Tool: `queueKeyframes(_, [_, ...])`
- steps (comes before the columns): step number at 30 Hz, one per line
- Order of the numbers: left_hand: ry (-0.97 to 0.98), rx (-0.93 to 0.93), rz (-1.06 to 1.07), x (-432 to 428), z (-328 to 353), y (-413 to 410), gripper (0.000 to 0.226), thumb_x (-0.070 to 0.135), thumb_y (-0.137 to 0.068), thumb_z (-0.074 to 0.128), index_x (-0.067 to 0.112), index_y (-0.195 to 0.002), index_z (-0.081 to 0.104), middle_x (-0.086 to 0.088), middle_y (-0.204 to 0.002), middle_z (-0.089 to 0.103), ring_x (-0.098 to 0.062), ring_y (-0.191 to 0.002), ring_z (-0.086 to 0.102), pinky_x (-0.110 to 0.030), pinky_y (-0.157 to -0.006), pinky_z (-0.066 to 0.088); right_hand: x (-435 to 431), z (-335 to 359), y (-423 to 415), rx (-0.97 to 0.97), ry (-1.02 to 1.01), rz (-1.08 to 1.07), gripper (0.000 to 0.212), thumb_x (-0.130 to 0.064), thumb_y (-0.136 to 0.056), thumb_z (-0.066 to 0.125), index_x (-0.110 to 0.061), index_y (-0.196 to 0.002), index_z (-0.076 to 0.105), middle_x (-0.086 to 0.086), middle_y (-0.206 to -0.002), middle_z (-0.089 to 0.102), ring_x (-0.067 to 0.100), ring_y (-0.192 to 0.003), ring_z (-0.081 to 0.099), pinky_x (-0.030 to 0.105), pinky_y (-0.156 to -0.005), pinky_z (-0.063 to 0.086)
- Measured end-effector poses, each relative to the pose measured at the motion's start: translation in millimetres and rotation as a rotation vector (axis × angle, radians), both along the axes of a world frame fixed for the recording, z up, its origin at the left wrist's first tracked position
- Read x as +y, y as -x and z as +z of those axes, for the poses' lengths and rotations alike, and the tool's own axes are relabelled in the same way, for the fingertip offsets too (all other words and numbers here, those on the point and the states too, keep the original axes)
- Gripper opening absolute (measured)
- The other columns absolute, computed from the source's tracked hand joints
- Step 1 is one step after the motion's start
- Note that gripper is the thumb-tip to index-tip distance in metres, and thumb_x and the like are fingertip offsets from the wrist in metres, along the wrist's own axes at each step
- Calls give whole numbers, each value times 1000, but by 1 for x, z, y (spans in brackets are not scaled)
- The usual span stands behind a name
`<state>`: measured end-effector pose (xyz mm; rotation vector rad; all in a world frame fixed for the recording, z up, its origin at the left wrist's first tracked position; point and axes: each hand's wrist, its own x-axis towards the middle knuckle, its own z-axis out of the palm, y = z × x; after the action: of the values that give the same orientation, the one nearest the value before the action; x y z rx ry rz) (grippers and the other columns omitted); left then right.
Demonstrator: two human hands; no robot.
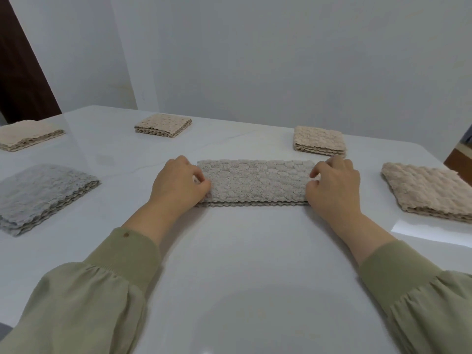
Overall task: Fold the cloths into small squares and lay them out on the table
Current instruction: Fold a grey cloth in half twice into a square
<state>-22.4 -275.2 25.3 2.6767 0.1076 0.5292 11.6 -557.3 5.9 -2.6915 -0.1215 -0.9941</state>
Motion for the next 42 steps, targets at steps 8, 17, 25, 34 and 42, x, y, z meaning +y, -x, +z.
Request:
queueKeyframes(8, [-189,-169,-140,-55,-12,-35,39,20,-95,34,10,-120,62,-7,-125,60,-28,-122,42,-39,-99,35,53,10,-23,117,-104,222,33,-4,-88,41,-2,-116,60,13,-121,60,30,-115,48,37,-96,35])
queueKeyframes(17, [-294,271,-223,-53,-22,-56,51,39,-101,17,27,-150,15,3,-159,6,-24,-146,-4,-48,-117,0,74,2,-40,503,159,292,47,-26,-100,25,-16,-145,30,4,-154,27,21,-143,20,49,-116,12])
queueKeyframes(25, [-282,406,-150,-42,-20,-52,61,58,-96,14,33,-151,5,7,-159,-1,-20,-146,-4,-51,-115,-2,42,-3,-47,660,208,120,56,-46,-98,15,-24,-150,15,-3,-159,9,19,-146,7,53,-115,4])
queueKeyframes(34, [-284,86,-21,-34,-12,-41,47,41,-97,27,19,-133,49,-1,-144,44,-21,-143,16,-54,-115,5,-3,-6,-55,719,118,21,58,-46,-98,16,-24,-151,10,-5,-159,3,18,-146,5,53,-115,4])
queueKeyframes(42, [-284,8,-283,-93,-15,-41,57,49,-98,21,26,-150,17,-1,-159,11,-23,-146,-6,-50,-116,-3,0,-7,-60,689,158,-2,56,-41,-95,20,-21,-147,21,-2,-156,17,23,-141,18,55,-112,11])
